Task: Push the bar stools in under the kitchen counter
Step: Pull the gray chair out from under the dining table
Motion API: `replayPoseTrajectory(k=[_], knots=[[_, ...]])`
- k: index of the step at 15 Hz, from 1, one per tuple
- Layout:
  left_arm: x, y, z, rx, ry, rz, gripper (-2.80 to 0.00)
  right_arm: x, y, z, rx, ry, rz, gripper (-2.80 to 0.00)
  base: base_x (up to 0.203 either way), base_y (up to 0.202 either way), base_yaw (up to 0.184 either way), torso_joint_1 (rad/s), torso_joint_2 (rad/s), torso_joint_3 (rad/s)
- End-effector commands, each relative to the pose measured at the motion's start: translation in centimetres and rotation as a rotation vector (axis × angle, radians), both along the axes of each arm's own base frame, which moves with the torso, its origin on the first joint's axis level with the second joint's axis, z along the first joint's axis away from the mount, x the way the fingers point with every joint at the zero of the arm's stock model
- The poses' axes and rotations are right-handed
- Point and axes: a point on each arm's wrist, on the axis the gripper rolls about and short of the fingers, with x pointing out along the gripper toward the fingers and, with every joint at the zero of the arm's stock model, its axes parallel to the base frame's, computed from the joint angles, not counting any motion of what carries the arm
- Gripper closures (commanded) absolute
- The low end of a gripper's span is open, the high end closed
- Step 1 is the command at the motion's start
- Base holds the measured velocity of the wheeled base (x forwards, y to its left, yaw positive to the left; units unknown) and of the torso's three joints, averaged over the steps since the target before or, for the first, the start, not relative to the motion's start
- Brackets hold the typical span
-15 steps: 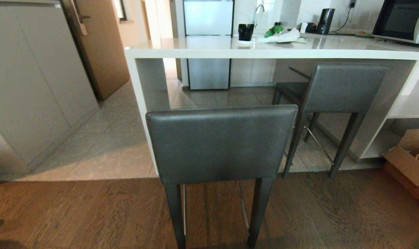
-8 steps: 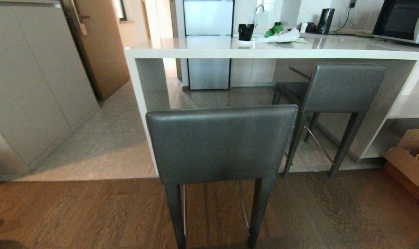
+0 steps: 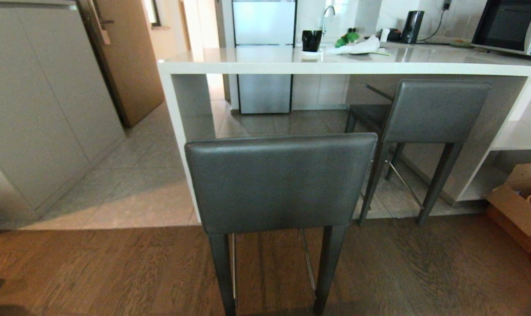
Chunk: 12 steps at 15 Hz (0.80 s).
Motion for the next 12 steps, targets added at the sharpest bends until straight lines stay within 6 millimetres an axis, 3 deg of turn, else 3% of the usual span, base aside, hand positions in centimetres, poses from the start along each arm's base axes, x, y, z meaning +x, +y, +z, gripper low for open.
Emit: replayPoseTrajectory(k=[1, 7, 9, 12], knots=[[0.03, -0.01, -0.03, 0.011, 0.003, -0.003, 0.00, 0.02, 0.00, 0.02, -0.002, 0.001, 0.001, 0.00, 0.000, 0.000, 0.000, 0.000, 0.00, 0.000], [0.03, -0.04, -0.09, 0.104, 0.006, -0.014, 0.00, 0.01, -0.02, 0.00, 0.001, 0.002, -0.007, 0.00, 0.000, 0.000, 0.000, 0.000, 0.00, 0.000], [0.03, -0.01, -0.06, 0.008, 0.005, -0.004, 0.00, 0.02, -0.02, 0.00, 0.001, 0.003, -0.007, 0.00, 0.000, 0.000, 0.000, 0.000, 0.00, 0.000], [0.03, 0.00, -0.05, -0.004, 0.003, 0.000, 0.00, 0.02, -0.02, 0.00, 0.001, 0.004, -0.007, 0.00, 0.000, 0.000, 0.000, 0.000, 0.00, 0.000]])
